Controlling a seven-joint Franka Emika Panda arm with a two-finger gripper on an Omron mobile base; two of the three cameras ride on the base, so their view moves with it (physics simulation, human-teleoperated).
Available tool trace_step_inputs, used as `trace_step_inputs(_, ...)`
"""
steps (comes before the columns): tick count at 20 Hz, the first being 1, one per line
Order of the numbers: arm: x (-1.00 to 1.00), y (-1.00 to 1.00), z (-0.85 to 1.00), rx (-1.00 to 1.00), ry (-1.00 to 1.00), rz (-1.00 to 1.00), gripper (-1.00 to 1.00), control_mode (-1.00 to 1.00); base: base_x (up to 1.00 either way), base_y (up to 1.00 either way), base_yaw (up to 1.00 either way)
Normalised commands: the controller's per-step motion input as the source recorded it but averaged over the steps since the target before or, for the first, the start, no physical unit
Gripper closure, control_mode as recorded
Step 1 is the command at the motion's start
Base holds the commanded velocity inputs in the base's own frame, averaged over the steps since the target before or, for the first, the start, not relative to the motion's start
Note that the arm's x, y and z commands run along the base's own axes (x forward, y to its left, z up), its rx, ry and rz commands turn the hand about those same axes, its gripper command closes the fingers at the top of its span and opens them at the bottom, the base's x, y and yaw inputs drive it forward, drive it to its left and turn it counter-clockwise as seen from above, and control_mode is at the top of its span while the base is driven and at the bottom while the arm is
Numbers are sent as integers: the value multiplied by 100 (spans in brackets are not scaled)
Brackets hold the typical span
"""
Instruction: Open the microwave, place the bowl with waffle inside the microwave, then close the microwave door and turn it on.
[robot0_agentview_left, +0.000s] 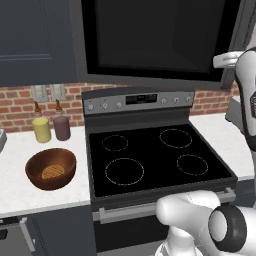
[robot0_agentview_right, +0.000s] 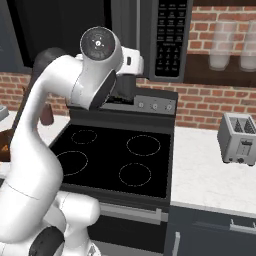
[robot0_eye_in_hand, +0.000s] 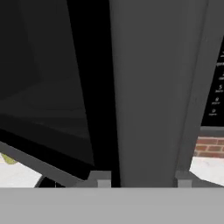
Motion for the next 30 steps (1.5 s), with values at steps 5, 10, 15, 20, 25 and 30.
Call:
trace_step_inputs(5, -100, 79, 0, -1, 0, 11, 100, -100, 0, 0, 0)
trace_step_inputs(10, -95, 100, 0, -5, 0, 7, 100, -100, 0, 0, 0)
trace_step_inputs(15, -89, 100, 0, -7, 0, 5, 100, -100, 0, 0, 0)
trace_step_inputs(20, -34, 33, 2, -6, 3, 0, -100, -100, 0, 0, 0)
trace_step_inputs(25, -79, -20, 8, 2, -6, 0, -100, -100, 0, 0, 0)
trace_step_inputs(30, -99, -24, 31, 10, -24, 0, -100, -100, 0, 0, 0)
